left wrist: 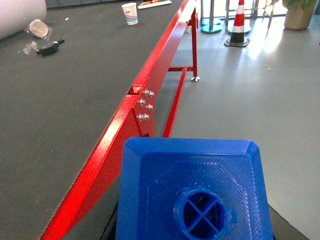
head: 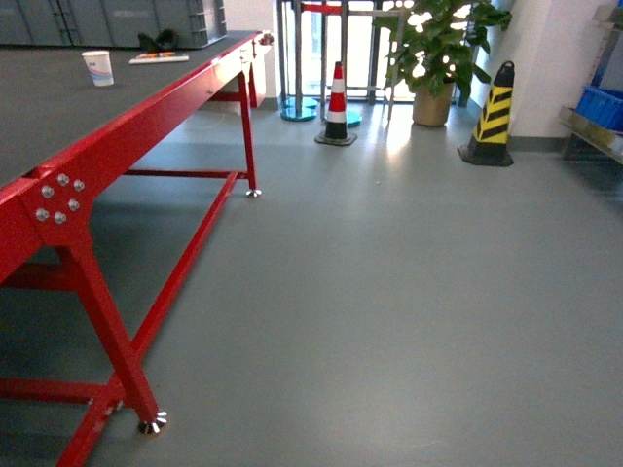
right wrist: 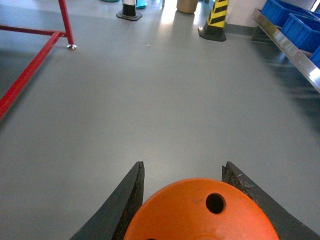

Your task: Sort blue parts and orange caps into right shelf containers

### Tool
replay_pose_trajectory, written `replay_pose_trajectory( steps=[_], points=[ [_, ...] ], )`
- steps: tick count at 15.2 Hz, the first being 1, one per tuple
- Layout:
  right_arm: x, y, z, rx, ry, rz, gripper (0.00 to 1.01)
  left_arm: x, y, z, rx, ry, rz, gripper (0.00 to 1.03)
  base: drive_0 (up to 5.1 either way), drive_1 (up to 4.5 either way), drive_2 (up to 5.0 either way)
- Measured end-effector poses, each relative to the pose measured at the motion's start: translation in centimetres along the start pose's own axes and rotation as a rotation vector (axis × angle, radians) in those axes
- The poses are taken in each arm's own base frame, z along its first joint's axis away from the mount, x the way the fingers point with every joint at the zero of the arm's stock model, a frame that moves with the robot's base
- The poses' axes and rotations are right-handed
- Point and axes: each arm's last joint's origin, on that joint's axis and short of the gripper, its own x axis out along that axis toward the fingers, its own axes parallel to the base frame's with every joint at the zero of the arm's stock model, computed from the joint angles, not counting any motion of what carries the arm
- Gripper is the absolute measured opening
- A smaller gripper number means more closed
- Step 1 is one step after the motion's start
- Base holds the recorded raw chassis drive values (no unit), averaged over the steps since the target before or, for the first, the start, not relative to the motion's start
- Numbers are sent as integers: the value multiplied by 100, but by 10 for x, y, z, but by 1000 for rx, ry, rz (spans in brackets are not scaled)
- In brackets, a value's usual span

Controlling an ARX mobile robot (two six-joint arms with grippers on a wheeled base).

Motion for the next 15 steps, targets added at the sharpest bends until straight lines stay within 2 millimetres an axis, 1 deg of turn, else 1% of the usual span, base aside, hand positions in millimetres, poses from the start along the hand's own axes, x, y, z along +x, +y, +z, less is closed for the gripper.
replay_pose_trajectory(
  steps=[15],
  points=[
    [0,0,0,0,0,0,42,0,0,1,0,-6,1,44,-161,-161,-161]
  ],
)
